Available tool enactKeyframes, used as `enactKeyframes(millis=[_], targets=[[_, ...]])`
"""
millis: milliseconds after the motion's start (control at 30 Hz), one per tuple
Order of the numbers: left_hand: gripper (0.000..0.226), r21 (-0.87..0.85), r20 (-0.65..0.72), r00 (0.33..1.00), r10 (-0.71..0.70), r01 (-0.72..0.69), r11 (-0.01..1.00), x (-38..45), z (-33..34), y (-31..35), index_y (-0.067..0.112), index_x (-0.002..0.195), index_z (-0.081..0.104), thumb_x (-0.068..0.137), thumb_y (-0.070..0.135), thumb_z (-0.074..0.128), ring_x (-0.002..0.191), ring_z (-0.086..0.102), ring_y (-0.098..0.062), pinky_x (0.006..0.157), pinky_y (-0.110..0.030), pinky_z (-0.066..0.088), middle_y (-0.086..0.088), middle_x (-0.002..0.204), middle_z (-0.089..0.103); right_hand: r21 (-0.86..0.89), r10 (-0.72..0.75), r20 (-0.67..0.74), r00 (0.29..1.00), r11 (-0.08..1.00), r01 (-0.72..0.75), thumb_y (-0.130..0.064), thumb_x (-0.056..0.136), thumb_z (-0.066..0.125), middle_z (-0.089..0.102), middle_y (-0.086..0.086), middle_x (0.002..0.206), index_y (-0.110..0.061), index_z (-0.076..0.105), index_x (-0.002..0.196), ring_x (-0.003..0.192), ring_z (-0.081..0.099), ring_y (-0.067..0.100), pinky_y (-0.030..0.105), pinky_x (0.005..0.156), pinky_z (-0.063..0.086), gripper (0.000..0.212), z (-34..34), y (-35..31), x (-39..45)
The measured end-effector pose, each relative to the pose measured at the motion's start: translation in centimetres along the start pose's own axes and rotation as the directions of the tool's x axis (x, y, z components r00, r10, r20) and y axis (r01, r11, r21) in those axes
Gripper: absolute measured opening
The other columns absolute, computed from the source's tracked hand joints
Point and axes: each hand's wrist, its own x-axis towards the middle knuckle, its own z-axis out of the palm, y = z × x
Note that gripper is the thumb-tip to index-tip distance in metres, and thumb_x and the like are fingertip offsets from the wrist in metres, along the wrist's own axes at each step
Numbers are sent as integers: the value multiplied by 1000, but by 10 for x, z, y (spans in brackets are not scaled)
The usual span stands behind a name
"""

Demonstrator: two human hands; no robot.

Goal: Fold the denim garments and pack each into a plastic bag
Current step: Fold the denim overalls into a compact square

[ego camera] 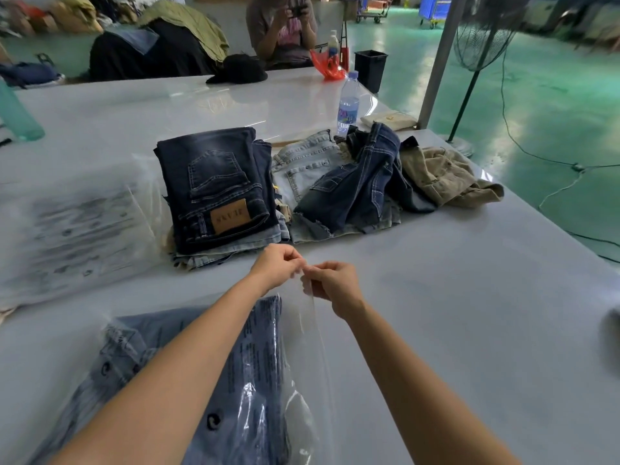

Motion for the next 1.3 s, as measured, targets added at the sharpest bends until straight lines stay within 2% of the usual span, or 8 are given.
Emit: enactKeyframes(millis=[333,567,667,733,833,967,1167,1300], targets=[[18,-79,-378,913,-152,132,988,13,-48,-8,16,72,65,90,18,62,63,53,-11,55,-22,39,4,66,61,-226,156,129,979,966,-124,-2,80,70,68,16,65,-4,63,64,52,62,22,27,52,54,17,-31,33,-104],[30,-81,-504,847,-168,147,986,0,-45,-10,20,63,56,92,26,60,80,59,-24,67,-28,41,-5,81,66,-353,308,127,943,903,-247,-6,77,71,71,18,71,-3,66,70,58,66,22,27,54,53,9,-81,64,-189],[26,181,-447,893,-40,135,974,-15,-29,3,13,101,60,95,36,50,106,55,-32,83,-37,44,-10,111,60,-453,326,149,934,862,-229,-8,79,68,72,12,71,-5,65,71,58,67,19,26,56,53,8,-84,66,-196],[55,366,-342,939,-32,164,916,-38,-16,10,11,133,40,93,48,46,123,42,-34,97,-46,36,-13,138,41,-487,319,160,934,849,-207,-12,83,66,72,10,74,-5,66,78,61,67,17,26,59,55,8,-84,65,-196],[82,701,-53,996,-68,86,708,-90,9,-6,19,144,22,80,60,55,137,24,-34,107,-58,23,-10,152,22,-492,227,69,971,855,-165,-20,88,65,71,8,78,-6,66,91,61,65,16,25,59,54,15,-88,65,-195],[86,855,151,974,-167,-44,517,-148,33,-39,26,149,14,75,38,56,141,-24,-37,104,-73,-7,-8,156,-23,-479,52,-69,996,874,-79,-13,90,62,70,9,82,-8,65,95,60,65,15,28,60,52,8,-87,61,-188],[89,864,438,885,-159,-366,345,-224,28,-62,22,151,5,82,24,60,136,-33,-38,97,-75,-17,2,158,-12,-597,-250,-89,964,788,150,-7,88,62,70,4,79,-9,67,99,67,69,17,35,71,54,12,-56,38,-165],[41,730,493,854,-164,-303,613,-291,-12,-97,34,140,37,100,27,34,146,-3,-15,112,-54,-18,11,155,20,-764,-285,88,954,596,249,-18,89,63,68,-2,87,-11,67,108,76,63,12,24,72,47,21,-18,39,-148]])
